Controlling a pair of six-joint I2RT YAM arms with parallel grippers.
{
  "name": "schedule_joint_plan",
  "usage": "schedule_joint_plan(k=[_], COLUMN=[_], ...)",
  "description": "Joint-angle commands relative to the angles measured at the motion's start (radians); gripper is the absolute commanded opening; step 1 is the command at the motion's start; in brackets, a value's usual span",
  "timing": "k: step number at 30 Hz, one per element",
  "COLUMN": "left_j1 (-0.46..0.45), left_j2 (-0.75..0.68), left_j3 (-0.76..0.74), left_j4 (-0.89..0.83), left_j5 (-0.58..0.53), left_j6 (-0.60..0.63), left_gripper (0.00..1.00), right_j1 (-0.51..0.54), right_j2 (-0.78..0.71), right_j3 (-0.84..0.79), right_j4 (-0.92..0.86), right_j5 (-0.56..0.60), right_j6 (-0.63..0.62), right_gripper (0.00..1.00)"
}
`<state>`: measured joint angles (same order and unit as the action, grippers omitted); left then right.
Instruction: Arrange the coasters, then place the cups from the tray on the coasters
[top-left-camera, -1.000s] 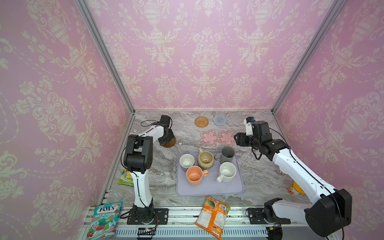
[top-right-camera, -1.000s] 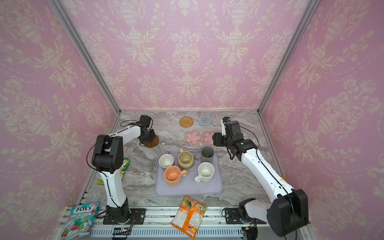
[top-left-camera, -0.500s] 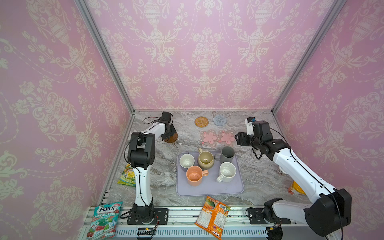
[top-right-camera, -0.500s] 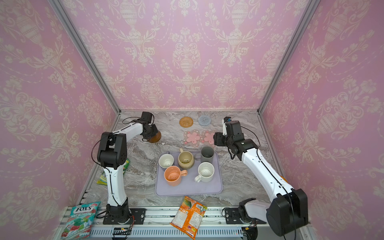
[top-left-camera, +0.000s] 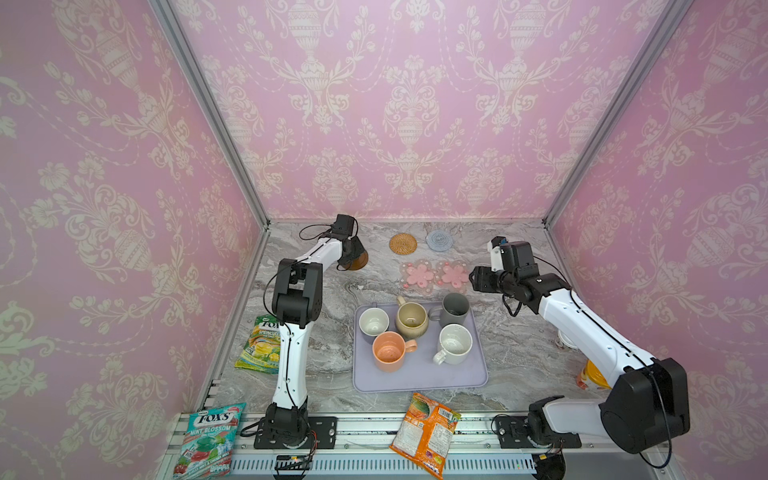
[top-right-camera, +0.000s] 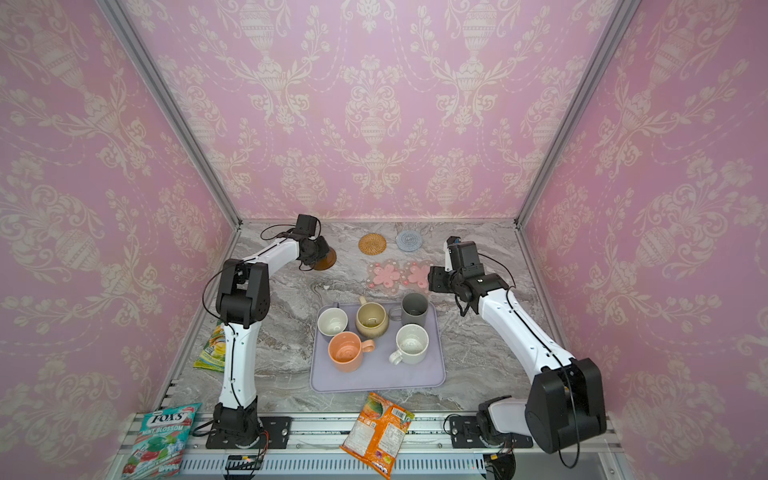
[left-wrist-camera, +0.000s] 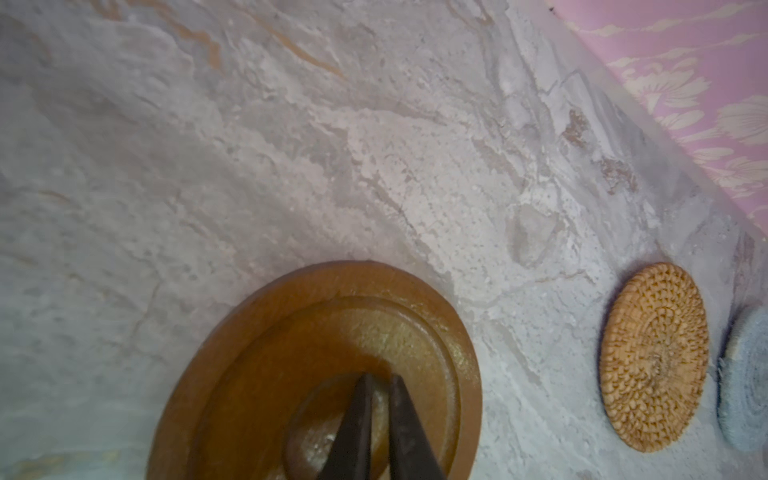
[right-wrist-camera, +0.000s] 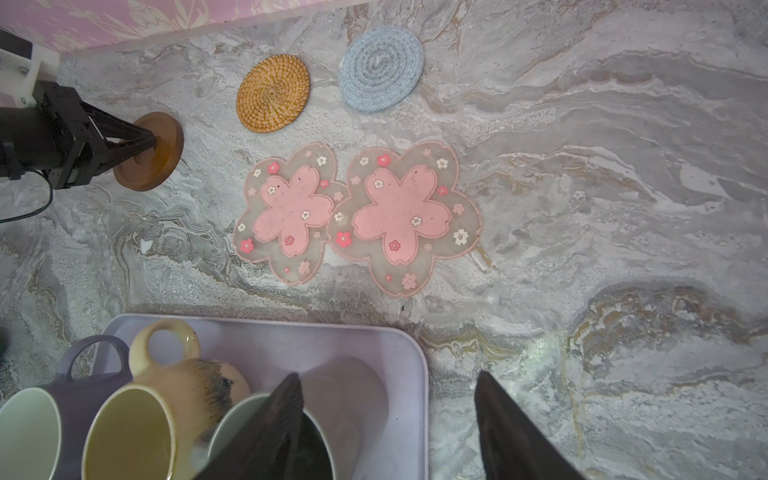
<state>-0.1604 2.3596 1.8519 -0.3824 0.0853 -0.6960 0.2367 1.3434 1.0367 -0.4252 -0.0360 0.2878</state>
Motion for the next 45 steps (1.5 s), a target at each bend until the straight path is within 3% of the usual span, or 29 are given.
schedule_joint_plan(k=[1, 30, 45], left_j1=[-0.018, -0.028, -0.019], left_j2=[0.106, 0.357, 0.324], left_j3=[0.014, 0.459, 0.431], left_j4=[-0.075, -0.236, -0.227], left_j5=[0.044, -0.047, -0.029], left_j6=[-0.046, -0.079, -0.053], left_gripper=[0.13, 0.15, 0.16], right_j1=[-0.008, -0.012, -0.012], right_j2=[0.021, 0.172, 0.179], right_j3=[0.025, 0.099, 0.109], right_j4=[0.000, 0.008, 0.015], right_j5=[-0.013, -0.050, -0.063], right_j6=[-0.008, 0.013, 0.036], right_gripper=[0.67, 0.68, 0.67])
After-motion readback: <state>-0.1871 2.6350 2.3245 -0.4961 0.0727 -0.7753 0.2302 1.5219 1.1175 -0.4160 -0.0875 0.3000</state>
